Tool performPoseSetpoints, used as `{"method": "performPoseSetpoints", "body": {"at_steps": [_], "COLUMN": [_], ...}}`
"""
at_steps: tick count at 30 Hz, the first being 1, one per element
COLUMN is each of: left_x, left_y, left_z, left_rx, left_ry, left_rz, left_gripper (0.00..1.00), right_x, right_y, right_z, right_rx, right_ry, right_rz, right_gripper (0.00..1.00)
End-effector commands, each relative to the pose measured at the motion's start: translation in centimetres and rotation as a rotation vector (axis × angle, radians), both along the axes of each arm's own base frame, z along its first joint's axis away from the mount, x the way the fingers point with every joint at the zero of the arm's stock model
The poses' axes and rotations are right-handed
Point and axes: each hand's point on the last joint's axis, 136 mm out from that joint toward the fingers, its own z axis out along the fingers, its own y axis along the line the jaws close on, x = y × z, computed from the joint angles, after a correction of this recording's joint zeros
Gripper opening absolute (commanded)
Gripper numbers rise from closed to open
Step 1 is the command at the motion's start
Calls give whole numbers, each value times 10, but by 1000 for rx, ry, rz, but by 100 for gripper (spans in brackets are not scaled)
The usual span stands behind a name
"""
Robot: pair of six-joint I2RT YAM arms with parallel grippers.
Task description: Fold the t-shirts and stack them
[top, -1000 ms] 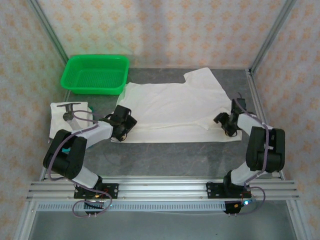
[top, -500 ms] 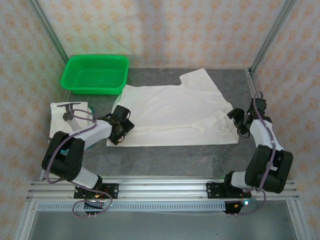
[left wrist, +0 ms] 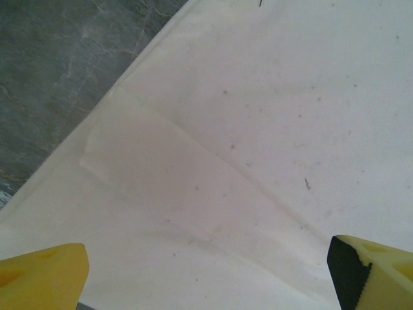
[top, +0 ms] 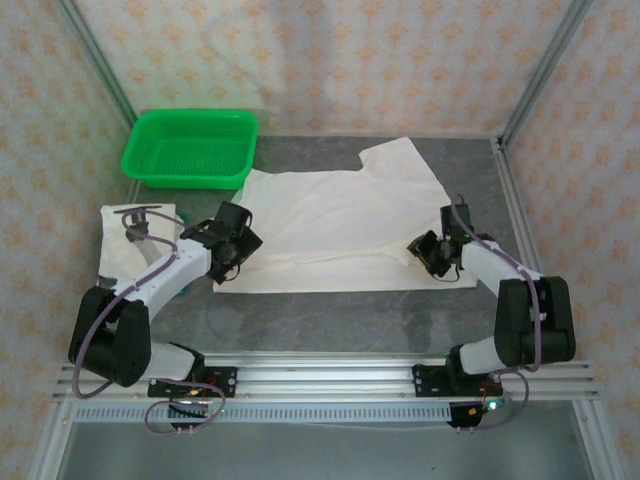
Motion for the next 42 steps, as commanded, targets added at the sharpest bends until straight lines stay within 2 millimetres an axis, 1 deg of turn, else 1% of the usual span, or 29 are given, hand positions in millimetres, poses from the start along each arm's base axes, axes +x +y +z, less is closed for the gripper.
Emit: {"method": "performPoseSetpoints", "body": {"at_steps": [1,2,3,5,8,11,13,15,18,22,26,32,38,39,40,41,42], "left_x": [-1,-1,-1,0,-1,-3,-3,-3,-1,0,-1,-3,-2,-2,-2,-2,-3], "left_y": [12,11,10,8,6,6,7,7,6,6,5,9,8,8,8,8,8], "left_z": [14,14,14,13,9,7,6,5,4,4,4,1,0,-1,-1,-2,-3], "left_rx": [70,65,59,46,37,39,43,45,45,42,43,58,51,49,47,45,43], "left_ry": [-9,-10,-10,-11,-5,5,7,10,13,13,15,27,29,32,30,31,32], "left_rz": [-14,-19,-21,-25,-25,-27,-27,-28,-32,-33,-37,-29,-22,-21,-19,-17,-14], "left_gripper": [98,99,100,100,100,100,100,100,100,100,100,100,100,100,100,100,100], "right_x": [8,9,10,11,12,13,15,17,21,31,50,80,109,113,116,118,121], "right_y": [6,10,11,13,15,17,17,16,16,15,16,18,24,25,27,29,31], "right_z": [-9,-11,-12,-15,-20,-14,-7,1,7,10,16,14,20,20,22,23,25], "right_rx": [32,44,49,53,69,78,78,76,69,53,44,31,57,63,73,82,87], "right_ry": [9,9,11,11,22,4,-12,-31,-44,-52,-75,-71,-99,-102,-107,-111,-119], "right_rz": [-5,1,2,4,5,2,1,2,10,16,31,55,64,67,75,82,90], "right_gripper": [38,37,33,29,16,3,1,1,1,1,1,3,4,5,10,19,24]}}
